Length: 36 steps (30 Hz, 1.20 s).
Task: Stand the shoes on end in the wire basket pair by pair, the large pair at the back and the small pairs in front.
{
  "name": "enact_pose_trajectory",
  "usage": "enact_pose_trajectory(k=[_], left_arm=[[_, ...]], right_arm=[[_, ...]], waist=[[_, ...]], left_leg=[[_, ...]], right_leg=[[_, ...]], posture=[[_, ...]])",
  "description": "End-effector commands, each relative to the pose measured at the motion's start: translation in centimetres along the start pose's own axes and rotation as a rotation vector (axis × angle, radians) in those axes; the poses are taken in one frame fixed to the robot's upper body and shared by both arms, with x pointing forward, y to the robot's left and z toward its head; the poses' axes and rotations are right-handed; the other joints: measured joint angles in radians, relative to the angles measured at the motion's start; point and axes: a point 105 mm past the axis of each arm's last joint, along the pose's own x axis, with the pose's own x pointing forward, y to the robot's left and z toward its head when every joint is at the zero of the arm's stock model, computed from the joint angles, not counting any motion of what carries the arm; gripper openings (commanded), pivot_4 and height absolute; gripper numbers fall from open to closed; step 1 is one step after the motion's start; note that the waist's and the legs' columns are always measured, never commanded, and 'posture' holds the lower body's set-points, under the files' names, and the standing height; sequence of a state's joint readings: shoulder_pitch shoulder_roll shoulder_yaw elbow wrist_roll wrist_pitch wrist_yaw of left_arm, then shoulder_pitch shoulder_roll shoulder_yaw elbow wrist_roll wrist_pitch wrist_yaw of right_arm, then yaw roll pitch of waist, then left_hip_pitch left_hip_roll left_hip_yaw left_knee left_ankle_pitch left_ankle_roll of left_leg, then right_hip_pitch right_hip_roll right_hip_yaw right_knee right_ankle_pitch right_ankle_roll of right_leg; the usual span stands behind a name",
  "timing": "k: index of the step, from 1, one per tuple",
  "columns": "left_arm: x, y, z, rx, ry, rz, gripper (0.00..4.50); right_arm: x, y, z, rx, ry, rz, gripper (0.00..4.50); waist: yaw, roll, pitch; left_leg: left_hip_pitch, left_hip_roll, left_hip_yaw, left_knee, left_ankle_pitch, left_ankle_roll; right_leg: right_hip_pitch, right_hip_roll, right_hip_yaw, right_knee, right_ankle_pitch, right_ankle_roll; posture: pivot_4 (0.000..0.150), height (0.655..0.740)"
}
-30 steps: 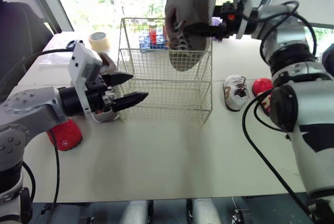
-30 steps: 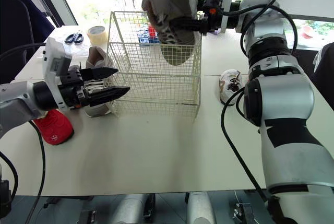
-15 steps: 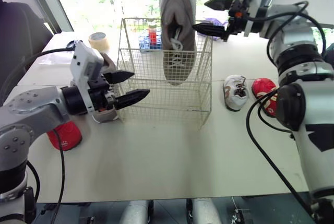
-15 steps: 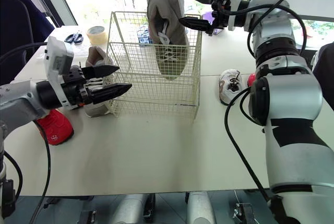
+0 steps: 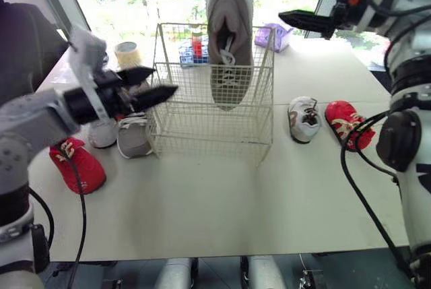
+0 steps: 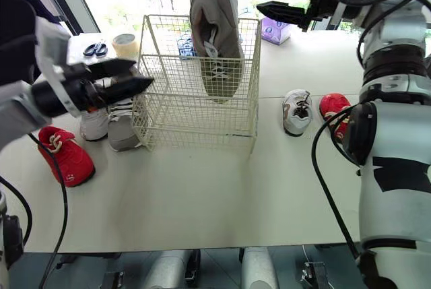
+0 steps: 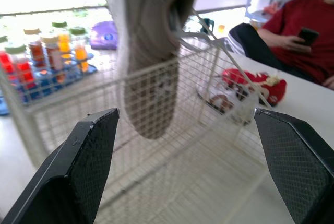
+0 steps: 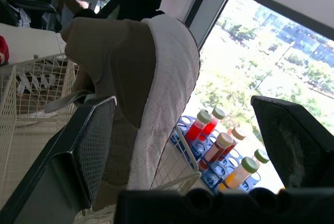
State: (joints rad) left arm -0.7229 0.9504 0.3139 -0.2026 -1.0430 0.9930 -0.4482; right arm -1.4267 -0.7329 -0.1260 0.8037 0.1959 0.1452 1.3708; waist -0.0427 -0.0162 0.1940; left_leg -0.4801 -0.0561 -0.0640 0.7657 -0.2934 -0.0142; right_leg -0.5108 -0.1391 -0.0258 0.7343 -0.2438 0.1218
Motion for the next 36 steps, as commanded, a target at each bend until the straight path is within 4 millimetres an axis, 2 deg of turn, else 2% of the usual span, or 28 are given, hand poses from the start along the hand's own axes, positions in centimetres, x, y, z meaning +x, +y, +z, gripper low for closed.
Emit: enact_pose_trajectory(k=[1, 5, 8, 12, 14, 16, 21, 28, 33, 35, 36], left_arm=[[-2.4, 7.1, 2.5, 0.033, 0.014, 0.342, 4.26], [-1.0, 10.7, -0.4, -0.131, 0.231, 0.423, 4.26], [0.8, 12.0, -2.8, -0.233, 0.323, 0.437, 4.26], [2.3, 12.6, -4.4, -0.306, 0.371, 0.432, 4.26], [3.0, 12.3, -5.1, -0.314, 0.415, 0.414, 4.26], [3.4, 11.9, -6.2, -0.327, 0.478, 0.402, 4.26], [4.4, 11.3, -6.8, -0.357, 0.491, 0.352, 4.26], [4.6, 11.6, -10.2, -0.365, 0.584, 0.44, 4.26], [6.7, 9.3, -12.2, -0.443, 0.585, 0.324, 4.26], [7.0, 9.1, -12.8, -0.452, 0.583, 0.318, 4.26], [7.2, 9.0, -12.9, -0.457, 0.575, 0.312, 4.02]], right_arm=[[-0.8, 4.2, 5.6, -0.041, -0.098, 0.108, 4.5], [-0.4, 10.8, 6.2, 0.063, -0.072, 0.285, 4.5], [-0.5, 13.3, 5.5, 0.082, -0.02, 0.328, 4.5], [-0.8, 13.3, 5.3, 0.101, -0.012, 0.242, 4.5], [-1.3, 14.4, 5.1, 0.116, 0.006, 0.247, 4.5], [-1.5, 15.2, 5.5, 0.158, -0.054, 0.238, 4.5], [-1.2, 16.0, 5.1, 0.211, -0.089, 0.184, 4.5], [-1.0, 15.9, 4.9, 0.249, -0.126, 0.126, 4.5], [-0.8, 14.9, 5.1, 0.285, -0.183, 0.092, 4.5], [-0.7, 14.6, 4.9, 0.289, -0.183, 0.074, 4.5], [-0.6, 14.5, 4.9, 0.292, -0.184, 0.07, 4.5]], waist=[[0.0, 0.0, 0.0], [0.003, 0.001, -0.002], [0.014, 0.0, -0.003], [0.027, -0.002, -0.002], [0.03, -0.004, -0.002], [0.03, -0.006, -0.002], [0.028, -0.006, -0.003], [0.03, -0.006, -0.003], [0.033, -0.007, -0.003], [0.032, -0.007, -0.003], [0.033, -0.007, -0.003]], left_leg=[[0.0, 0.0, 0.0, -0.001, 0.0, 0.0], [0.004, 0.0, 0.0, -0.002, 0.0, 0.0], [0.005, 0.0, -0.003, 0.001, 0.0, 0.0], [0.002, -0.001, -0.002, 0.004, 0.0, 0.001], [0.0, -0.001, -0.002, 0.004, 0.0, 0.001], [-0.001, -0.001, -0.003, 0.003, 0.0, 0.001], [0.001, -0.001, 0.0, 0.003, 0.0, 0.001], [0.0, -0.002, 0.0, 0.003, 0.0, 0.001], [0.0, -0.002, 0.0, 0.004, 0.0, 0.001], [0.001, -0.003, 0.0, 0.004, 0.0, 0.001], [0.001, -0.003, 0.0, 0.004, 0.0, 0.001]], right_leg=[[0.0, 0.0, 0.0, 0.0, 0.0, 0.0], [0.003, 0.0, 0.0, 0.0, 0.0, 0.0], [0.007, 0.0, -0.004, 0.0, 0.0, 0.0], [0.007, -0.001, -0.005, -0.001, 0.0, 0.001], [0.004, -0.001, -0.005, -0.001, 0.0, 0.001], [0.003, -0.002, -0.005, -0.001, 0.0, 0.001], [0.004, -0.005, -0.005, -0.001, 0.0, 0.001], [0.003, -0.006, -0.005, -0.001, 0.0, 0.001], [0.005, -0.006, -0.005, -0.001, 0.0, 0.001], [0.005, -0.006, -0.005, -0.001, 0.0, 0.001], [0.005, -0.007, -0.005, 0.0, 0.0, 0.001]], posture=[[0.15, 0.6563], [0.15, 0.6563], [0.15, 0.6563], [0.15, 0.6563], [0.15, 0.6563], [0.15, 0.6563], [0.15, 0.6563], [0.15, 0.6563], [0.15, 0.6563], [0.15, 0.6563], [0.15, 0.6563]])
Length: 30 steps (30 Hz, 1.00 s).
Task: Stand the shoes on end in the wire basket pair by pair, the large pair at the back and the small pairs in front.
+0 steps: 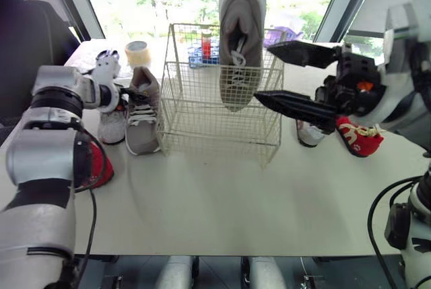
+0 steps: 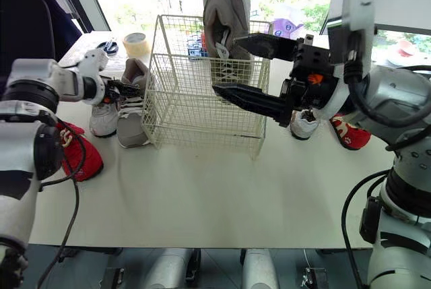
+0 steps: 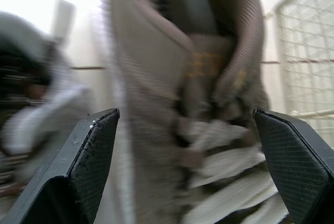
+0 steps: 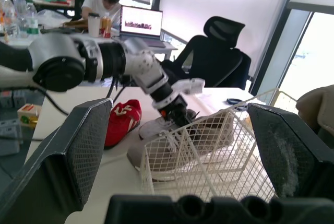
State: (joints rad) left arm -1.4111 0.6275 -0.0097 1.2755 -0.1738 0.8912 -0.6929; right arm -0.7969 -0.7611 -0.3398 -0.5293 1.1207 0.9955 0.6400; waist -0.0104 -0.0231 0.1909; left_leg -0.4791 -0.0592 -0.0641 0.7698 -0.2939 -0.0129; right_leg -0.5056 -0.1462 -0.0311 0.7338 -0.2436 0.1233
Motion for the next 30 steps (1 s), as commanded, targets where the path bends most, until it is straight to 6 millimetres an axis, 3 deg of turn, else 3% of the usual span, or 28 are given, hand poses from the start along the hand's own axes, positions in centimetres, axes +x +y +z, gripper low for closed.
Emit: enact_pose_trajectory(k=[1, 7, 9, 12, 16, 17, 19, 22, 23, 27, 30], left_arm=[[0.6, -0.6, 0.1, -0.013, -0.03, -0.044, 3.7], [1.9, -0.5, -1.4, -0.036, -0.008, -0.018, 0.94], [2.1, -0.5, -1.7, -0.058, -0.008, -0.022, 0.29], [2.0, -0.8, -1.1, -0.109, -0.044, -0.049, 0.25], [-0.1, -1.0, 2.2, -0.146, -0.177, -0.076, 0.25], [-2.1, -1.1, 5.1, -0.152, -0.292, -0.087, 0.25], [-5.2, -1.5, 8.7, -0.149, -0.445, -0.109, 0.25], [-11.4, -2.1, 14.5, 0.027, -0.739, -0.036, 0.25], [-12.4, -2.4, 15.3, 0.072, -0.786, -0.015, 0.25], [-18.1, -6.5, 19.1, 0.223, -1.128, -0.045, 0.25], [-21.0, -9.1, 19.9, 0.27, -1.366, -0.074, 0.25]], right_arm=[[0.0, -0.4, 0.8, -0.019, -0.043, -0.023, 4.5], [0.1, -0.7, 0.8, -0.01, -0.041, -0.028, 4.5], [0.1, -0.7, 0.8, -0.008, -0.036, -0.029, 4.5], [0.0, -0.9, 0.6, -0.011, -0.016, -0.03, 4.5], [-0.3, -1.2, 0.7, -0.025, 0.005, -0.041, 4.5], [-0.5, -1.3, 0.8, -0.032, 0.013, -0.052, 4.5], [-0.9, -1.6, 1.0, -0.042, 0.021, -0.069, 4.5], [-1.4, -1.8, 1.7, -0.037, 0.01, -0.081, 4.5], [-1.4, -1.8, 1.8, -0.034, 0.01, -0.076, 4.5], [-1.0, -1.5, 1.1, -0.039, 0.075, -0.045, 4.5], [-1.1, -2.1, 1.8, -0.052, 0.077, -0.055, 4.5]], waist=[[0.002, 0.0, 0.0], [0.021, 0.0, 0.0], [0.025, -0.001, -0.001], [0.025, -0.001, -0.001], [0.024, -0.001, -0.001], [0.023, -0.001, 0.0], [0.02, -0.006, 0.002], [0.016, -0.007, 0.003], [0.016, -0.007, 0.002], [0.018, -0.007, 0.002], [0.024, -0.006, 0.002]], left_leg=[[0.0, 0.0, 0.0, 0.0, 0.0, 0.0], [0.0, -0.003, 0.0, 0.0, 0.0, 0.001], [0.001, -0.003, 0.0, 0.001, 0.0, 0.001], [0.001, -0.004, -0.001, 0.001, 0.0, 0.001], [0.001, -0.004, -0.001, 0.001, 0.0, 0.001], [0.001, -0.004, -0.001, 0.001, 0.0, 0.001], [-0.001, -0.003, -0.001, 0.001, 0.0, 0.001], [-0.005, -0.003, -0.001, 0.001, 0.0, 0.001], [-0.007, -0.003, -0.001, 0.001, 0.0, 0.001], [-0.005, -0.003, 0.001, 0.0, -0.001, 0.001], [-0.003, -0.003, 0.002, 0.0, -0.001, 0.002]], right_leg=[[0.0, -0.001, 0.0, 0.0, 0.0, 0.0], [0.001, -0.004, -0.001, 0.0, 0.0, 0.002], [0.002, -0.004, -0.001, 0.0, 0.0, 0.002], [0.003, -0.004, -0.001, -0.001, 0.001, 0.003], [0.003, -0.004, -0.002, -0.001, 0.001, 0.003], [0.003, -0.004, -0.002, -0.001, 0.001, 0.003], [0.001, -0.004, -0.002, -0.001, 0.001, 0.003], [-0.004, -0.003, -0.002, 0.0, 0.001, 0.002], [-0.005, -0.004, -0.002, -0.001, 0.001, 0.002], [-0.004, -0.006, -0.001, -0.003, 0.001, 0.002], [-0.002, -0.006, -0.001, -0.003, 0.001, 0.003]], posture=[[0.15, 0.6563], [0.15, 0.6563], [0.15, 0.6563], [0.15, 0.6563], [0.15, 0.6563], [0.15, 0.6563], [0.15, 0.6563], [0.15, 0.6563], [0.15, 0.6563], [0.15, 0.6563], [0.15, 0.6563]])
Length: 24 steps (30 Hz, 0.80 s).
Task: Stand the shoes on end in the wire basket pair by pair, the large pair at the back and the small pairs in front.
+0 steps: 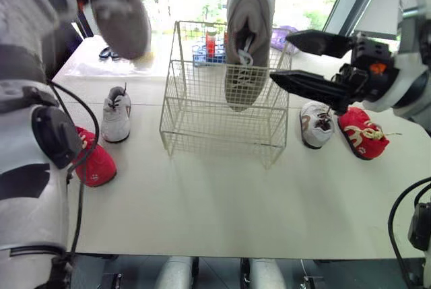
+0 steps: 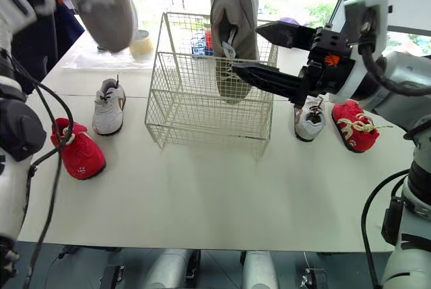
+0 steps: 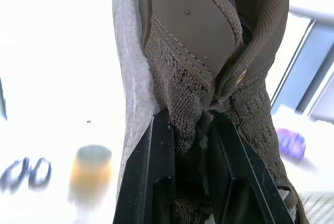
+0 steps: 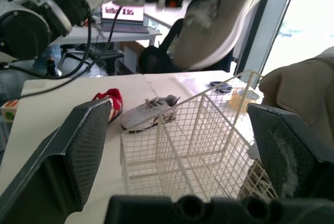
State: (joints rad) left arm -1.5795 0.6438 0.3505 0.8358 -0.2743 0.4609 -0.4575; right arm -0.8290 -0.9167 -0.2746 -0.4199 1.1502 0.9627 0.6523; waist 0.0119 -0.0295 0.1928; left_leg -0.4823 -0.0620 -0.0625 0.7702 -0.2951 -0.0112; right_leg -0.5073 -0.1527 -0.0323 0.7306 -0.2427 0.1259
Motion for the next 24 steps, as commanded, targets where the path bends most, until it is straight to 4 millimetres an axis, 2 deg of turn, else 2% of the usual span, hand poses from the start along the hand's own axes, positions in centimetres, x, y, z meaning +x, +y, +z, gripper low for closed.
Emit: enact_pose_trajectory(k=[1, 3, 5, 8, 10, 15, 18, 24], left_arm=[[-0.8, -2.7, 5.2, 0.045, -0.319, -0.052, 0.25], [-1.2, -5.1, 5.6, 0.091, -0.418, -0.108, 0.25], [-1.2, -7.3, 4.5, 0.085, -0.445, -0.16, 0.25], [-1.1, -11.2, 1.5, 0.122, -0.461, -0.254, 0.25], [-1.0, -12.5, 0.2, 0.114, -0.483, -0.261, 0.25], [-0.7, -12.8, -1.8, 0.129, -0.496, -0.192, 0.25], [-0.8, -12.8, -4.1, 0.205, -0.466, -0.162, 0.25], [-1.1, -12.3, -7.8, 0.166, -0.373, -0.146, 0.25]], right_arm=[[-0.6, -0.4, 1.9, -0.064, -0.011, -0.023, 4.5], [-1.0, -0.5, 2.1, -0.07, 0.007, -0.035, 4.5], [-1.4, -0.5, 2.2, -0.084, 0.041, -0.045, 4.5], [-2.0, -0.9, 2.5, -0.113, 0.082, -0.058, 4.5], [-2.3, -1.4, 2.8, -0.13, 0.098, -0.078, 4.5], [-2.6, -1.2, 3.2, -0.139, 0.106, -0.079, 4.5], [-2.9, -1.0, 3.3, -0.139, 0.113, -0.098, 4.5], [-3.1, -1.0, 3.4, -0.133, 0.111, -0.121, 4.5]], waist=[[0.002, 0.0, 0.0], [0.001, 0.0, 0.0], [0.001, 0.0, 0.0], [0.002, 0.0, 0.0], [0.001, 0.0, 0.0], [-0.014, 0.001, -0.001], [-0.018, 0.001, -0.001], [-0.004, 0.001, -0.001]], left_leg=[[0.0, 0.0, 0.0, 0.0, 0.0, 0.0], [0.002, 0.0, 0.0, 0.0, 0.0, 0.0], [0.002, 0.0, 0.0, 0.0, 0.0, 0.0], [0.001, 0.0, 0.0, 0.001, 0.0, 0.001], [0.002, 0.0, 0.0, 0.001, 0.0, 0.001], [0.003, 0.001, 0.003, 0.0, -0.001, 0.002], [0.003, 0.001, 0.003, -0.002, -0.001, 0.002], [0.003, 0.0, 0.003, 0.001, -0.001, 0.003]], right_leg=[[0.001, 0.0, 0.0, 0.0, 0.0, 0.001], [0.002, 0.0, 0.0, 0.0, 0.0, 0.001], [0.003, 0.0, 0.0, -0.001, 0.001, 0.001], [0.003, 0.0, 0.0, -0.002, 0.001, 0.001], [0.004, 0.0, 0.0, -0.002, 0.001, 0.002], [0.003, 0.001, 0.001, -0.003, 0.002, 0.002], [0.002, 0.002, 0.002, -0.003, 0.002, 0.002], [0.004, 0.002, 0.001, -0.003, 0.002, 0.003]], posture=[[0.15, 0.6563], [0.15, 0.6563], [0.15, 0.6563], [0.15, 0.6563], [0.15, 0.6563], [0.15, 0.6563], [0.15, 0.6563], [0.15, 0.6563]])
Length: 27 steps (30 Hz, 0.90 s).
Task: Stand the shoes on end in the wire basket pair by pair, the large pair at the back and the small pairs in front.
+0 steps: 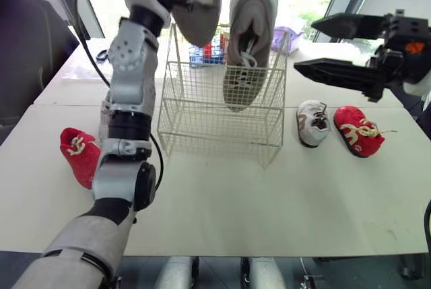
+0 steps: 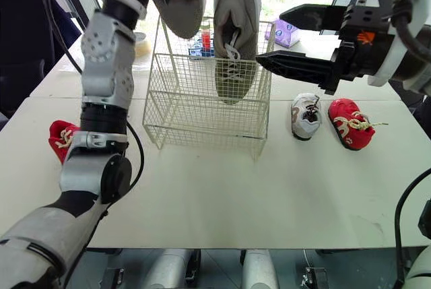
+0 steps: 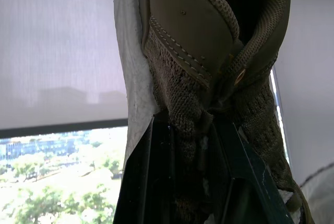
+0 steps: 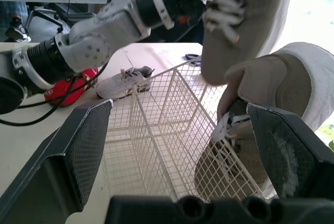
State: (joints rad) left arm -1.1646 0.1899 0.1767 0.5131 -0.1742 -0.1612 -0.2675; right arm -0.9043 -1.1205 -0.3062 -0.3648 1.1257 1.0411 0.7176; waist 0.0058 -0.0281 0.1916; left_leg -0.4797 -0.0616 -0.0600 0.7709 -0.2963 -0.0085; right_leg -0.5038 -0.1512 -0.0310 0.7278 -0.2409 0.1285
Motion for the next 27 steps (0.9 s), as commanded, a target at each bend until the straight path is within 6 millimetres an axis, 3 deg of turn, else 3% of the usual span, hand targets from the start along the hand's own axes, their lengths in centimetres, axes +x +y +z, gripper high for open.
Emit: enact_pose_trajectory(k=[1, 7, 14, 23, 27], left_arm=[[0.2, -0.4, 1.2, 0.016, -0.049, -0.009, 0.25], [-1.7, -1.7, -3.1, 0.053, 0.067, -0.062, 0.25], [-3.2, -1.4, -4.9, -0.022, 0.143, -0.033, 0.25], [-4.6, -1.5, -2.7, -0.018, 0.176, -0.115, 4.36], [-6.6, -2.3, -0.8, -0.035, 0.234, -0.236, 4.48]], right_arm=[[-0.7, 0.0, 1.0, -0.034, -0.029, -0.032, 4.5], [-0.3, -0.1, 0.9, -0.03, -0.055, -0.035, 4.5], [0.1, 0.0, 0.4, -0.018, -0.065, -0.034, 4.5], [0.4, 0.1, -0.4, 0.009, -0.076, -0.029, 4.5], [0.7, 0.2, -1.6, 0.044, -0.067, -0.025, 4.5]], waist=[[0.005, 0.0, 0.0], [0.006, 0.001, -0.001], [0.007, 0.001, -0.001], [0.007, 0.001, -0.001], [0.004, 0.001, -0.001]], left_leg=[[0.0, 0.0, 0.0, 0.0, 0.0, 0.0], [0.002, 0.0, 0.0, 0.0, 0.0, 0.0], [0.001, 0.0, 0.0, 0.0, 0.0, 0.0], [0.002, 0.0, -0.001, 0.0, 0.0, 0.0], [0.001, 0.0, -0.001, 0.0, 0.0, 0.001]], right_leg=[[0.0, 0.0, 0.0, 0.0, 0.0, 0.0], [0.002, 0.0, 0.0, -0.001, 0.0, 0.0], [0.002, 0.0, -0.001, -0.001, 0.0, 0.0], [0.003, 0.0, -0.001, -0.001, 0.0, 0.0], [0.003, 0.0, -0.001, -0.003, 0.0, 0.0]], posture=[[0.15, 0.6563], [0.15, 0.6563], [0.15, 0.6563], [0.15, 0.6563], [0.15, 0.6563]])
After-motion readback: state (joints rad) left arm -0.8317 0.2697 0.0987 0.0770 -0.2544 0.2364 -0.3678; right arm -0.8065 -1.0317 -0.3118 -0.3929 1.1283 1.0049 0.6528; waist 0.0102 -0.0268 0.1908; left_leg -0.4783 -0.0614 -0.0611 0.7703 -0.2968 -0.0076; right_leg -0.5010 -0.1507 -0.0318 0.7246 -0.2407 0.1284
